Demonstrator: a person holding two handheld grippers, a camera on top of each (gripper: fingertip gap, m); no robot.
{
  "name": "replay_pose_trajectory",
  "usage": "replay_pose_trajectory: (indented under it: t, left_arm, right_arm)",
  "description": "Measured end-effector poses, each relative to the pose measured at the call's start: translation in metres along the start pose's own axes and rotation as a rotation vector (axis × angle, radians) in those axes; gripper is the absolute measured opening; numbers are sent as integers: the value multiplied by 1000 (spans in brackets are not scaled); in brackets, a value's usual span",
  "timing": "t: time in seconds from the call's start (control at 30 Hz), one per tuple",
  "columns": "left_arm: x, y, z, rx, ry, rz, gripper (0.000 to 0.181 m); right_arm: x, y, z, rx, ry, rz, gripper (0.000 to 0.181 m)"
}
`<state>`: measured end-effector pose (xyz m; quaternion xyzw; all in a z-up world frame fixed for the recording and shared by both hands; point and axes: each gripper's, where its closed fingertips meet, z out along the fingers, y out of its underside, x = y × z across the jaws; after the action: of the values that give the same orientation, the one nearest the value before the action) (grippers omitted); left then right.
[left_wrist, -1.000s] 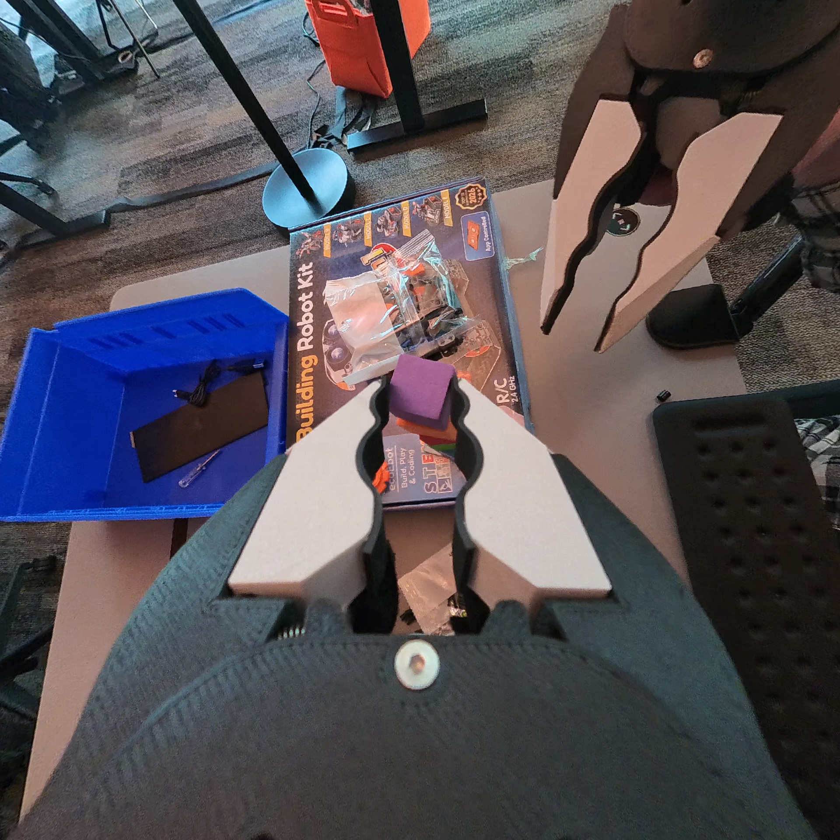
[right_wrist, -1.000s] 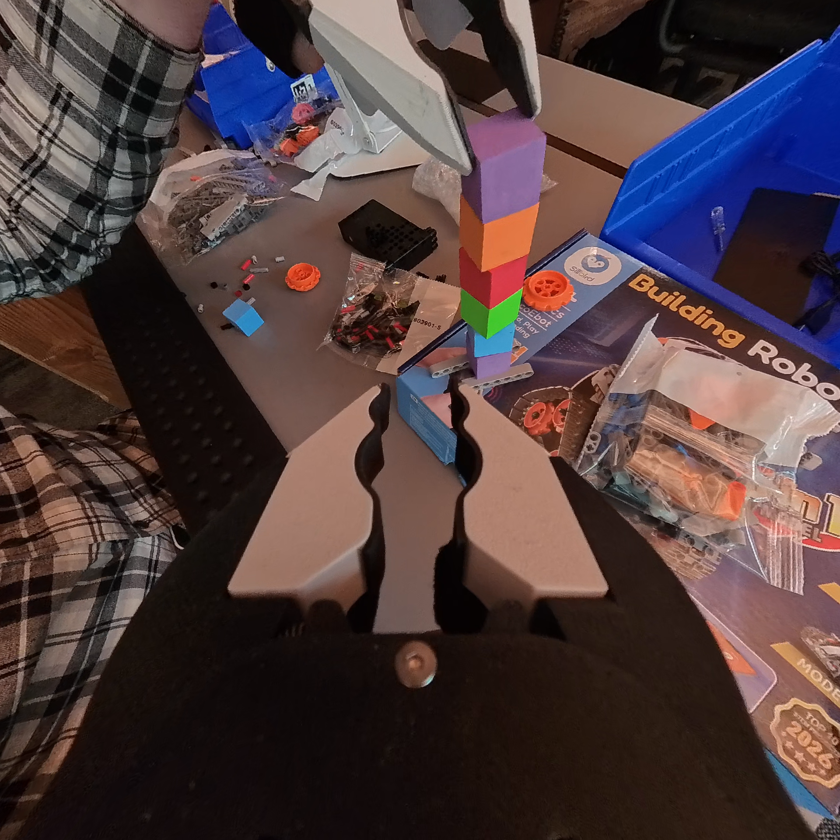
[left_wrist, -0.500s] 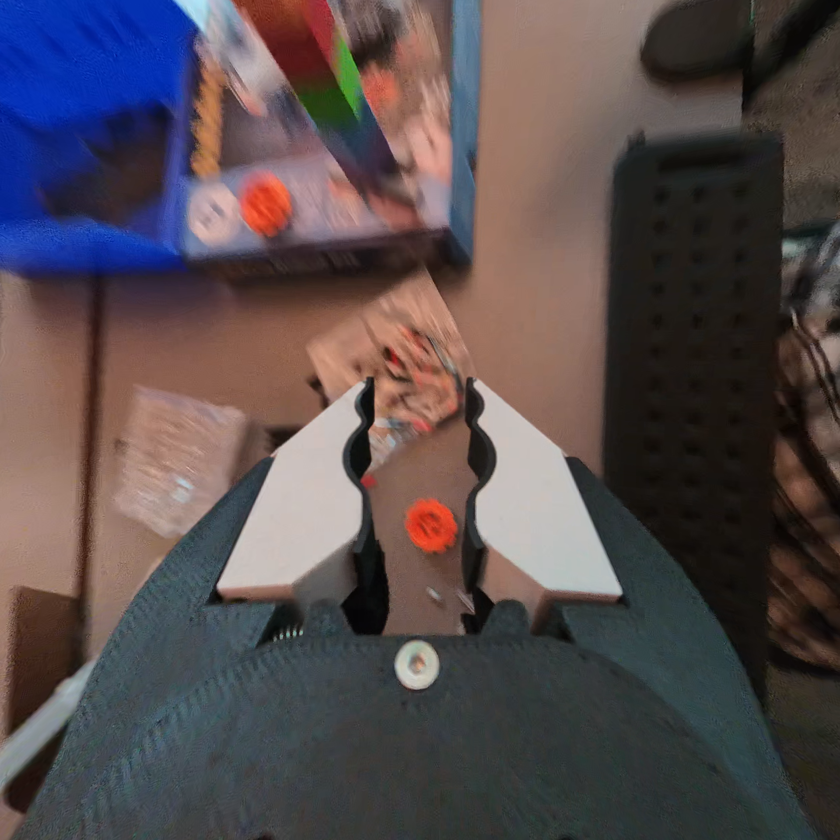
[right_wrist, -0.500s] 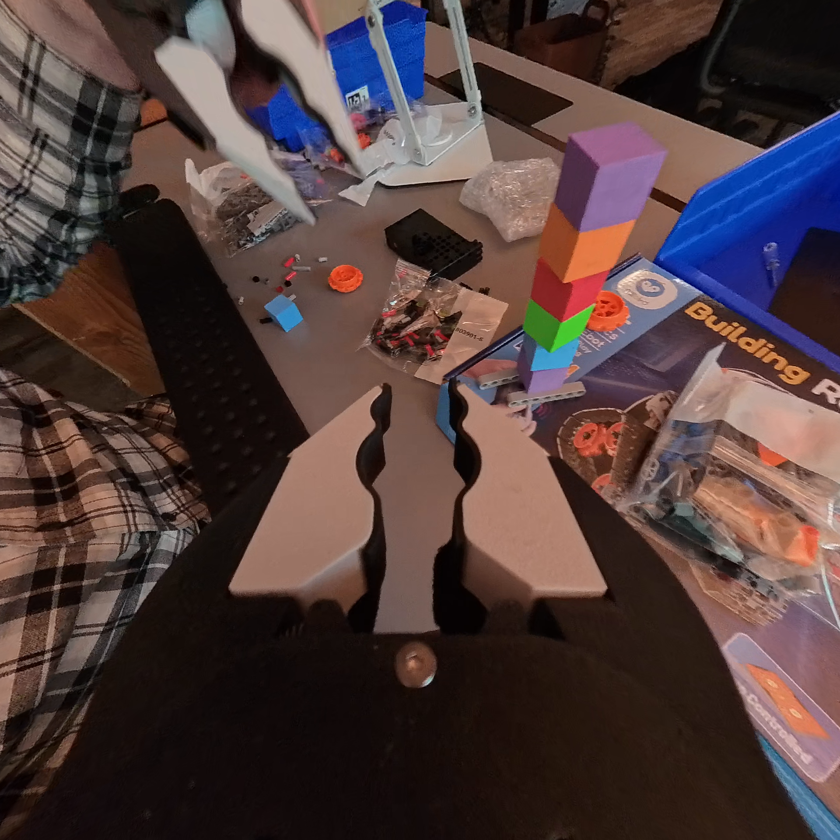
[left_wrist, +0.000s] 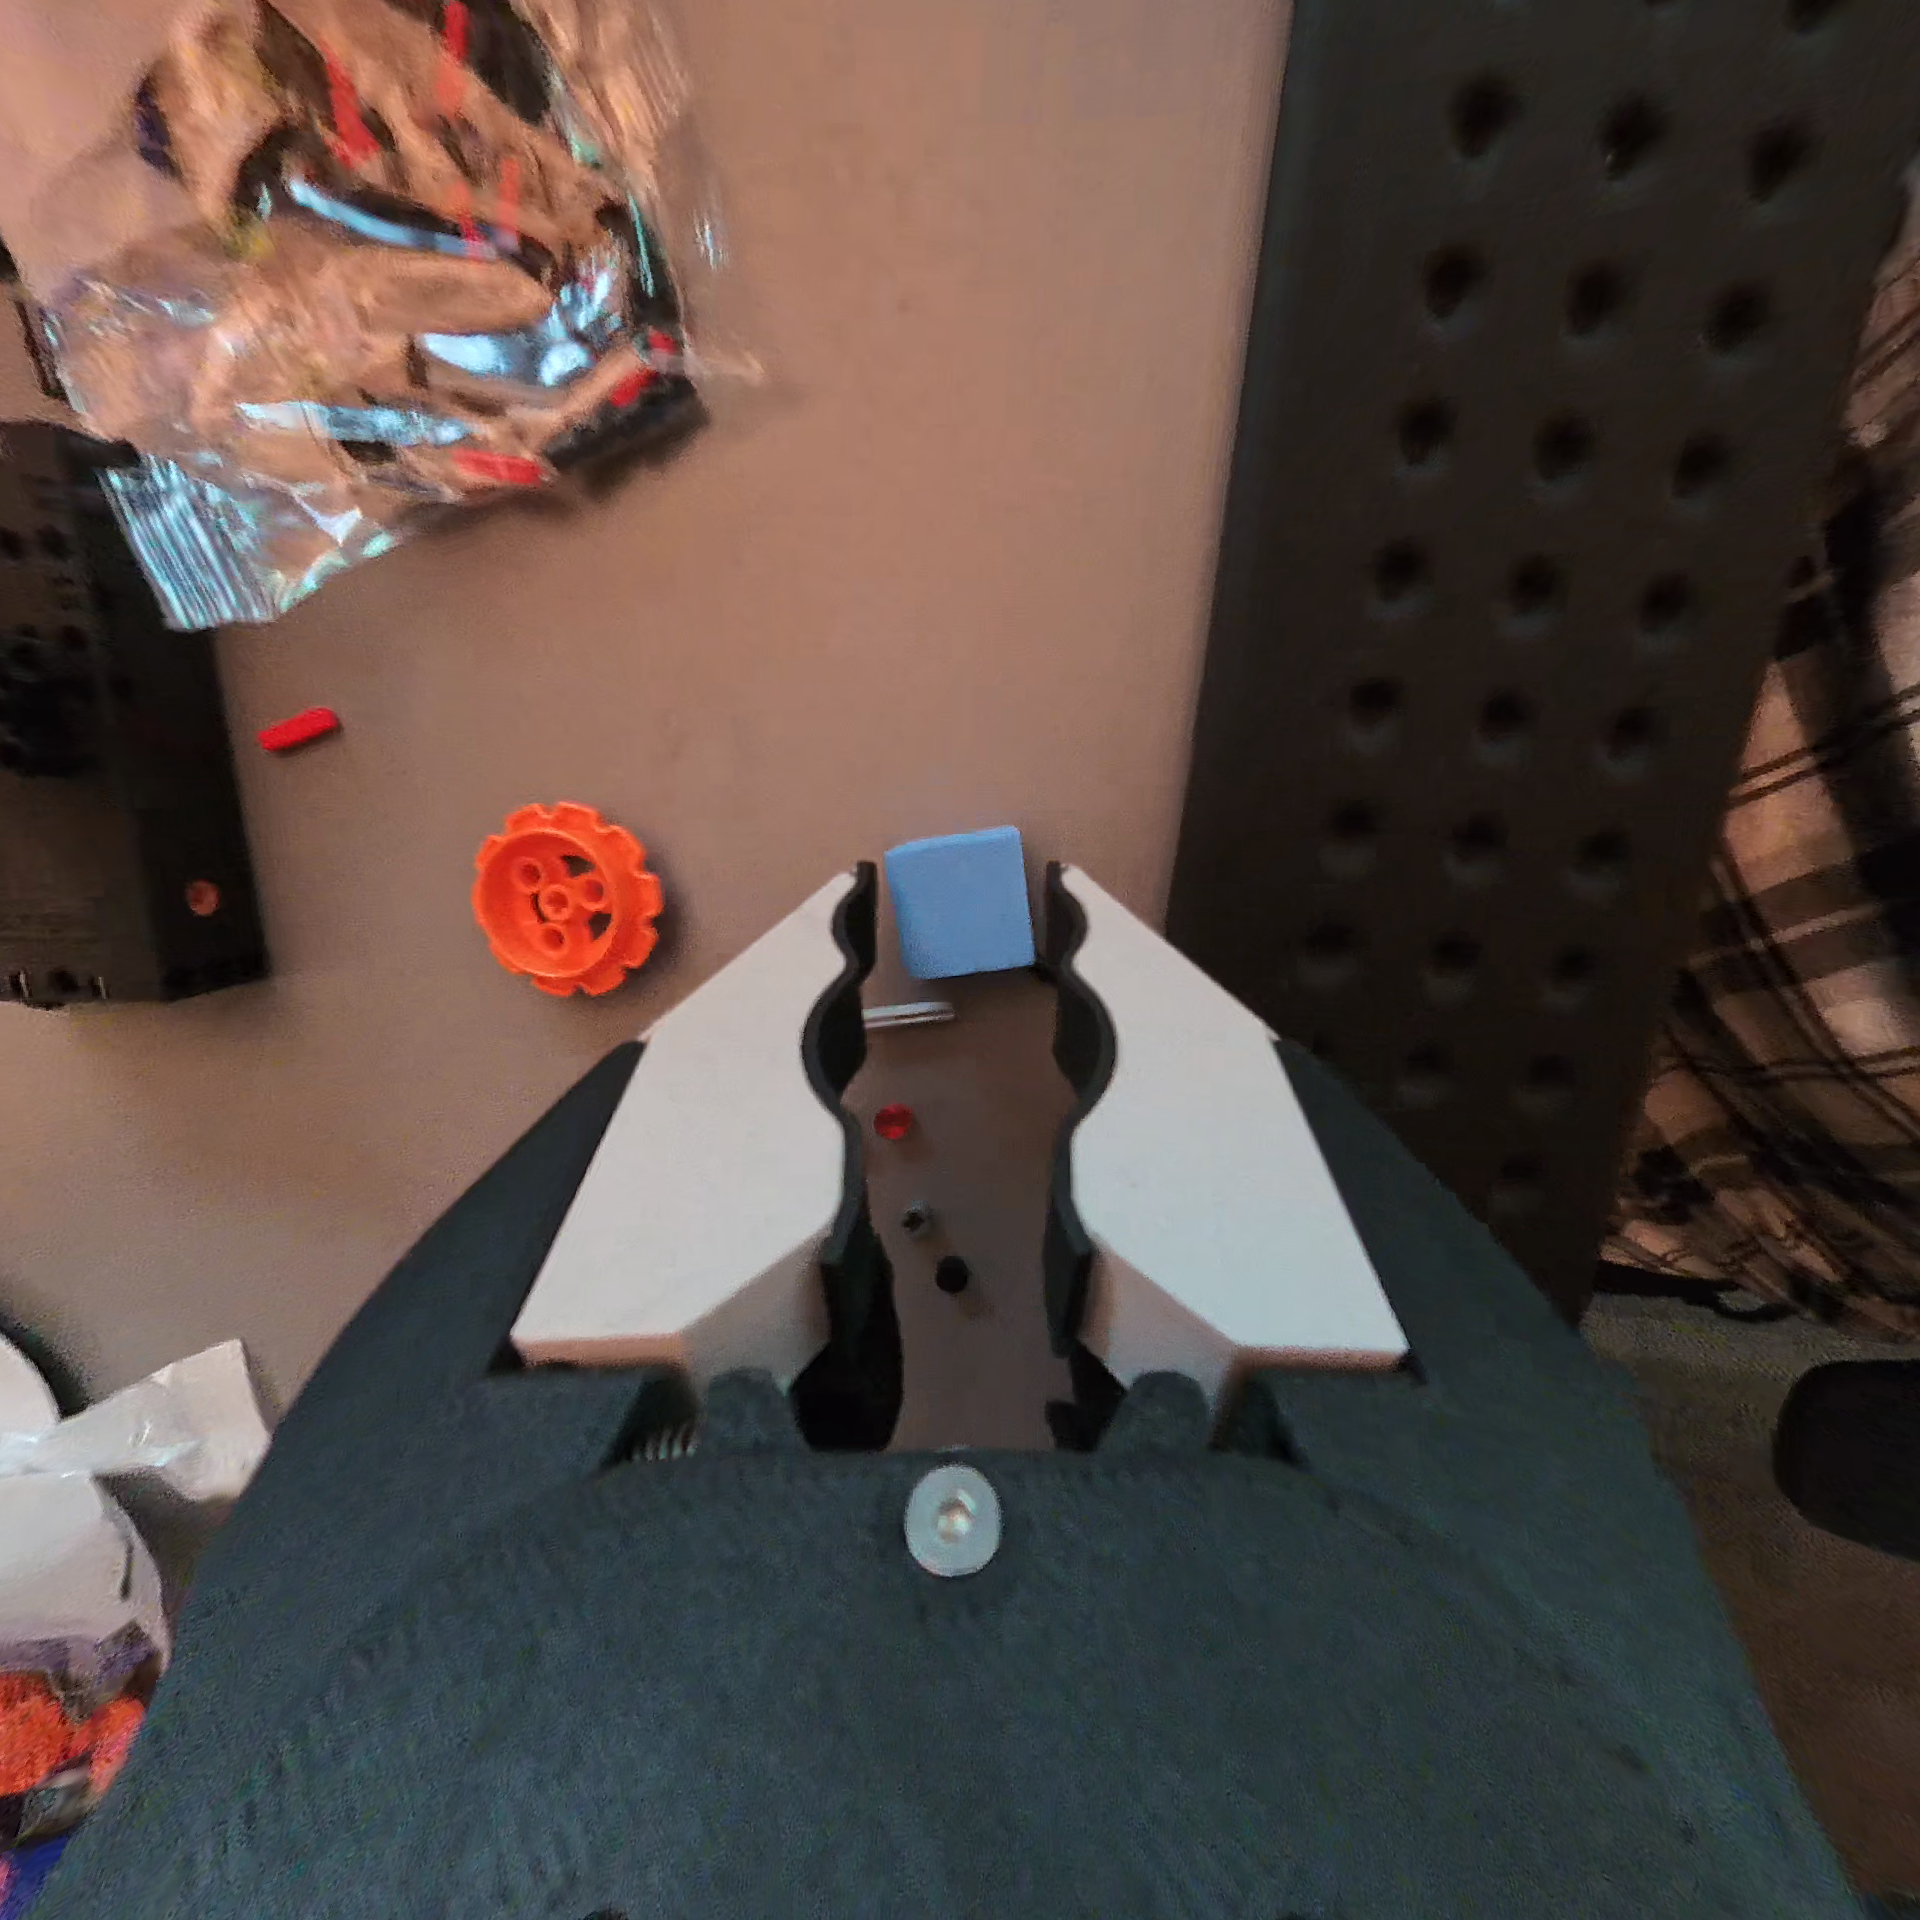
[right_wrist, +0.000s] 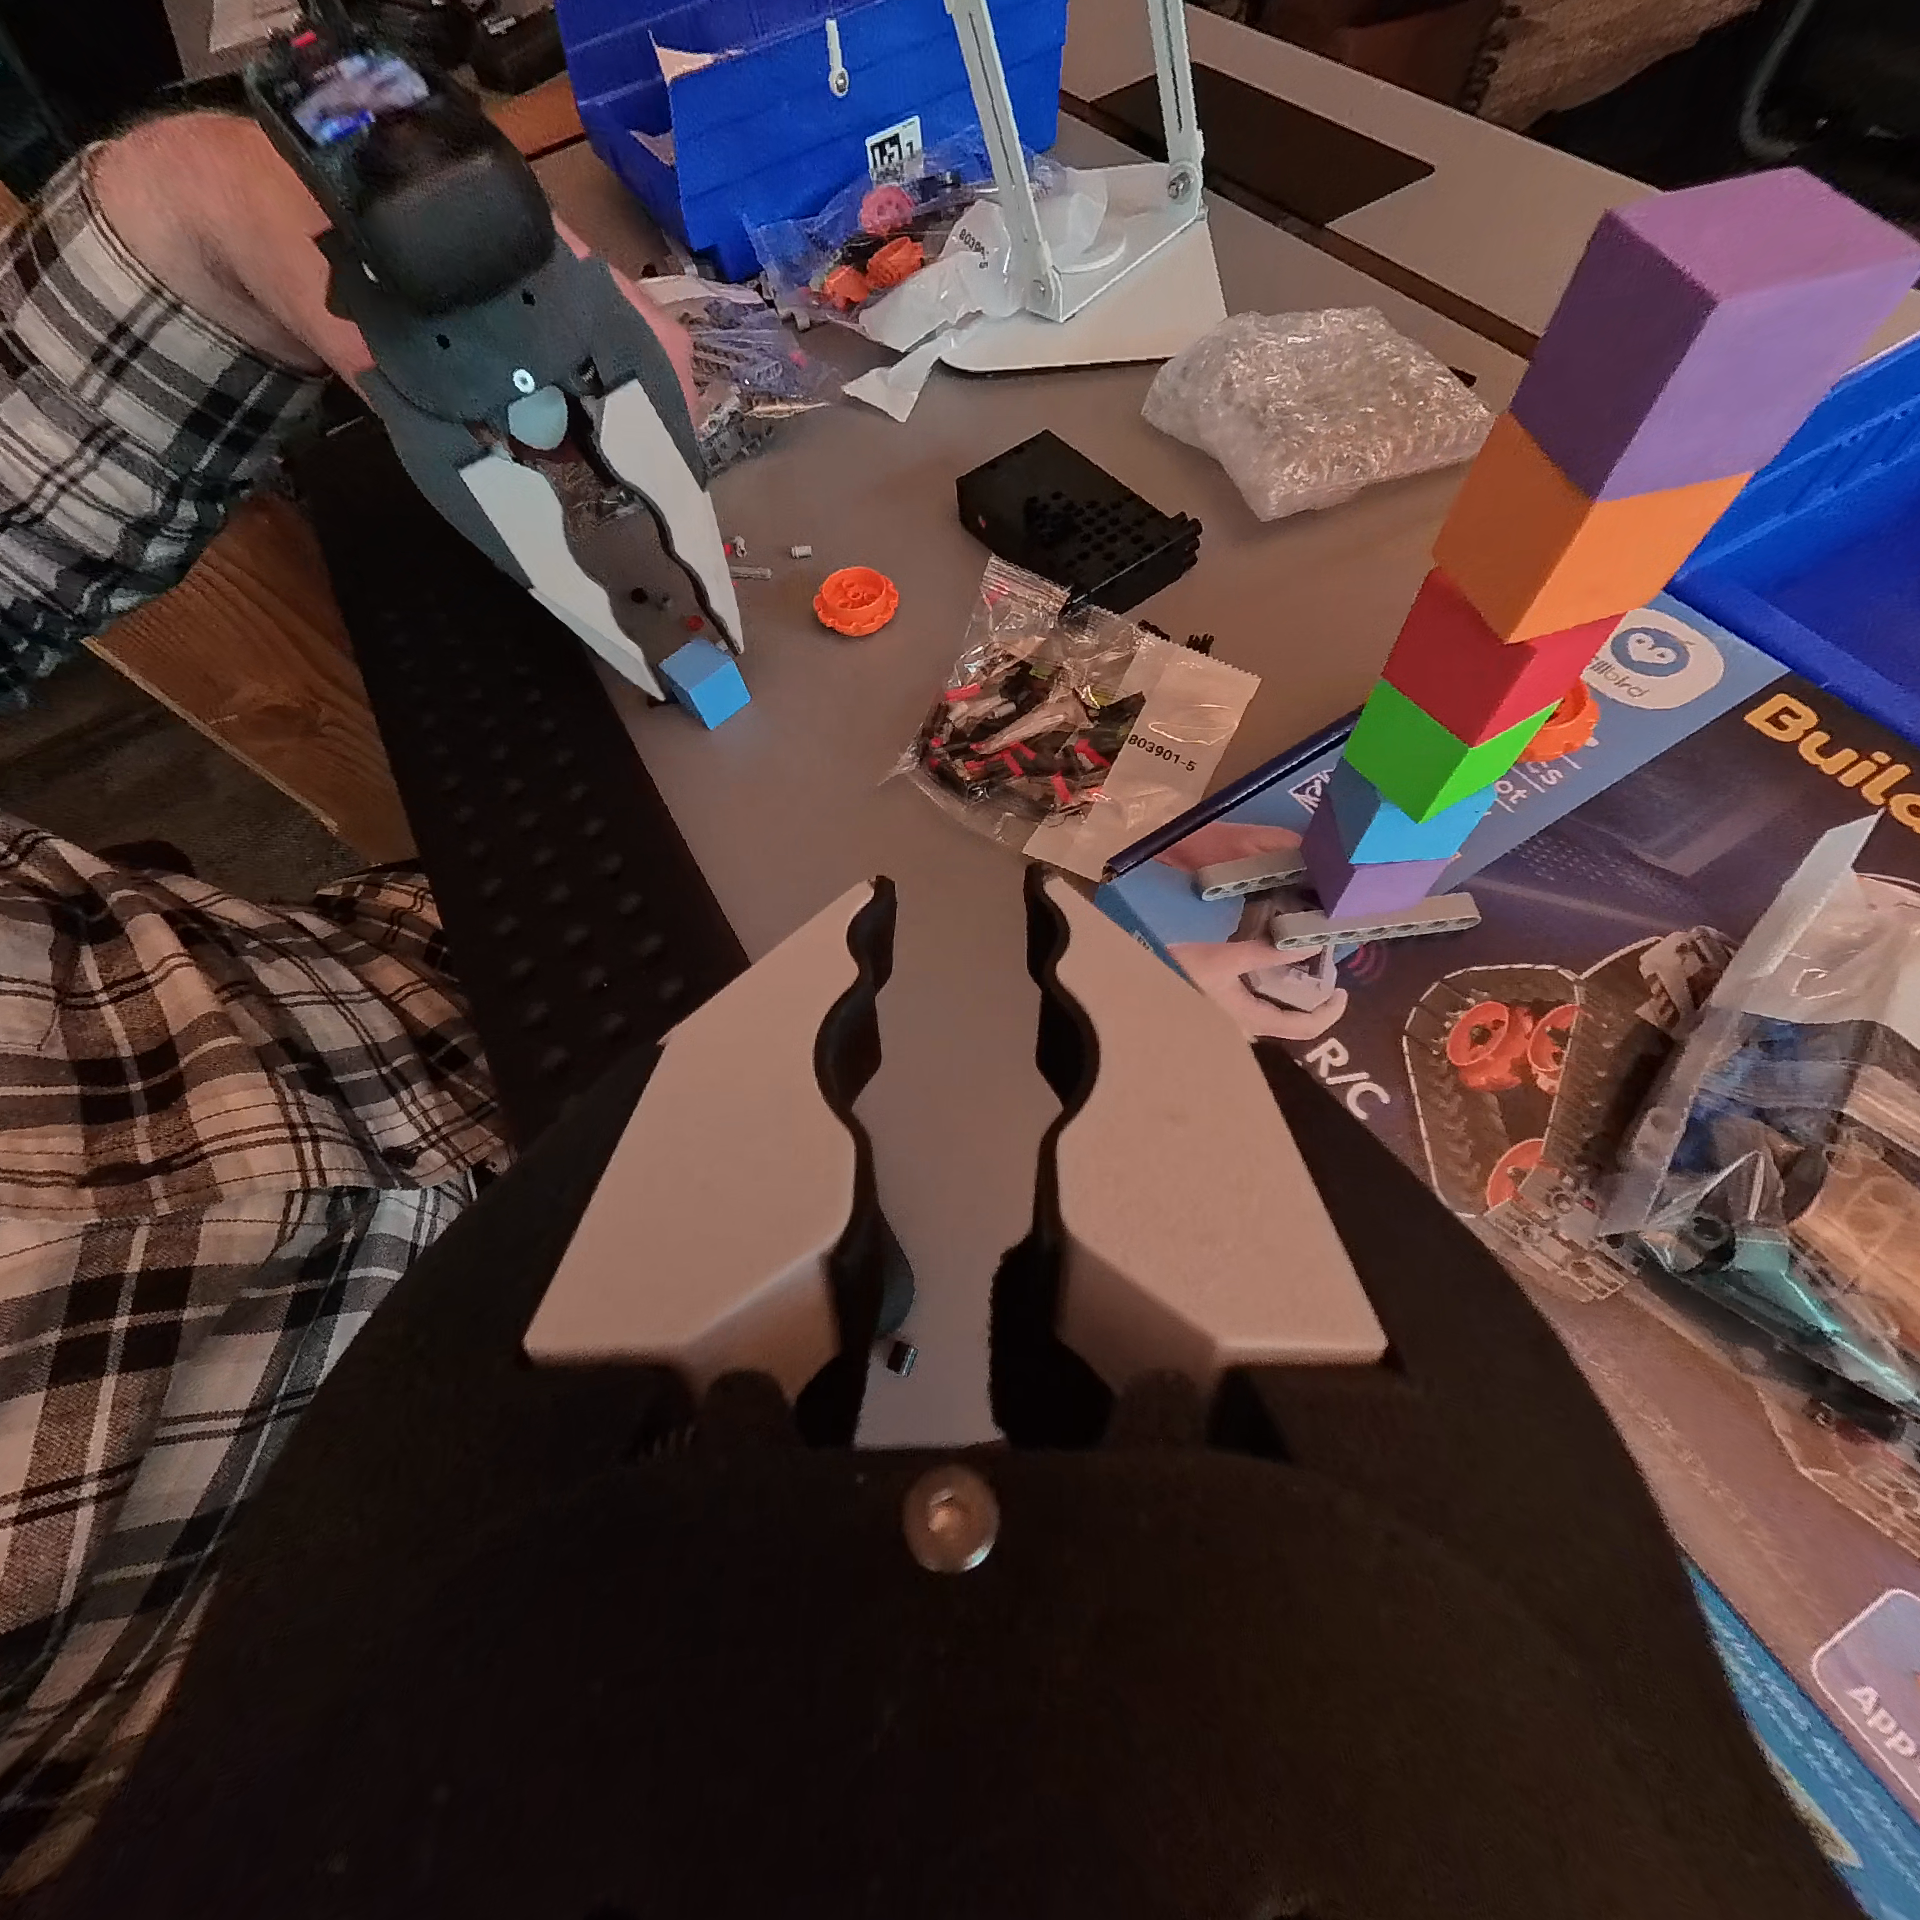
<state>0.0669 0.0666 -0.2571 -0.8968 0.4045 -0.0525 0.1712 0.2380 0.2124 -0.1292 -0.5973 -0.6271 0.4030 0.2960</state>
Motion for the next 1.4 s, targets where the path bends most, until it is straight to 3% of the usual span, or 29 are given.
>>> replay_pose_trajectory:
  t: [0.13, 0.2, 0.27, 0.5, 0.57, 0.67, 0.8, 0.97, 1.4]
  left_arm:
    - [-3, 0, 2, -23, -7, 9, 25]
    - [-16, -19, -10, 10, -53, 35, 25]
    - [-29, -57, -34, 88, -86, 92, 25]
    - [-77, -238, -124, 338, -197, 312, 25]
    - [-86, -275, -135, 365, -180, 333, 25]
    - [-87, -306, -133, 327, -101, 371, 25]
    - [-97, -320, -120, 247, -85, 395, 25]
    - [-105, -319, -106, 189, -66, 374, 25]
    - [-113, -318, -100, 183, -64, 355, 31]
  right_arm:
    - [0, 4, 0, -3, 0, 6, 24]
    - [0, 6, -1, 0, -1, 11, 23]
    - [2, 8, -2, 1, 1, 17, 23]
    - [5, 11, -4, 18, 2, 37, 22]
    - [7, 13, -6, 18, 4, 45, 22]
    - [8, 16, -9, 13, 8, 52, 22]
    - [11, 18, -15, 17, 16, 59, 22]
    - [13, 19, -17, 22, 12, 62, 21]
    - [12, 16, -18, 29, 8, 56, 21]
